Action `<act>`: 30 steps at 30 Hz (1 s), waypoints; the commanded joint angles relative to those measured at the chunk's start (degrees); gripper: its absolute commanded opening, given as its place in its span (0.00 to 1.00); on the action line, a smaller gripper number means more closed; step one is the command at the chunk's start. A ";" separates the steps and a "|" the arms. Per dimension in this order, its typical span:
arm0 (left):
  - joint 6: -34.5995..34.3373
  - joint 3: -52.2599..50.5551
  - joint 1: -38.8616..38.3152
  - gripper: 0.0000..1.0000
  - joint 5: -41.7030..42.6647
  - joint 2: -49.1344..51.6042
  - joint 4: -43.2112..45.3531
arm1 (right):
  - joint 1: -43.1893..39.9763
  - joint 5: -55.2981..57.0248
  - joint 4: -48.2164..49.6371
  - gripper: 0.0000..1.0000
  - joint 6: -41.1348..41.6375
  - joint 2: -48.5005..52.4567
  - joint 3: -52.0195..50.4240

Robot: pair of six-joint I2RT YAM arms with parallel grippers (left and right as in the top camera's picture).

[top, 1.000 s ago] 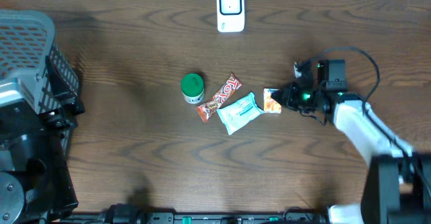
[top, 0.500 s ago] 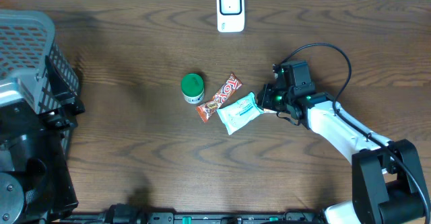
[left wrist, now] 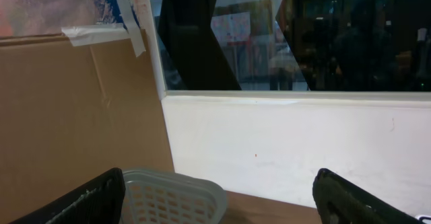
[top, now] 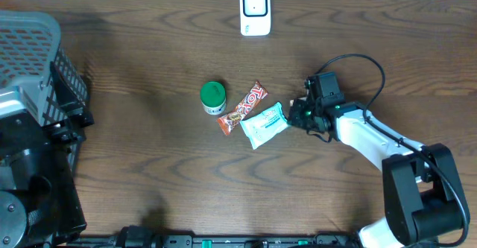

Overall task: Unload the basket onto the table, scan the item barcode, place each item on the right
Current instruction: 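Lower the right gripper onto the orange Kleenex pack and grasp it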

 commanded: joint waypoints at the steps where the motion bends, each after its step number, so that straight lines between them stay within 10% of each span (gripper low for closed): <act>1: -0.31 -0.02 0.31 0.89 0.26 -0.81 0.28 | 0.20 4.63 -4.07 0.01 0.46 1.31 -0.11; 15: -0.31 -0.02 0.31 0.89 0.26 -1.77 -0.13 | -9.66 12.44 -20.04 0.02 -1.95 -7.78 6.01; 30: -0.33 -0.02 0.31 0.89 0.26 -1.77 0.04 | -1.07 -0.07 -15.26 0.01 -2.56 -2.89 3.17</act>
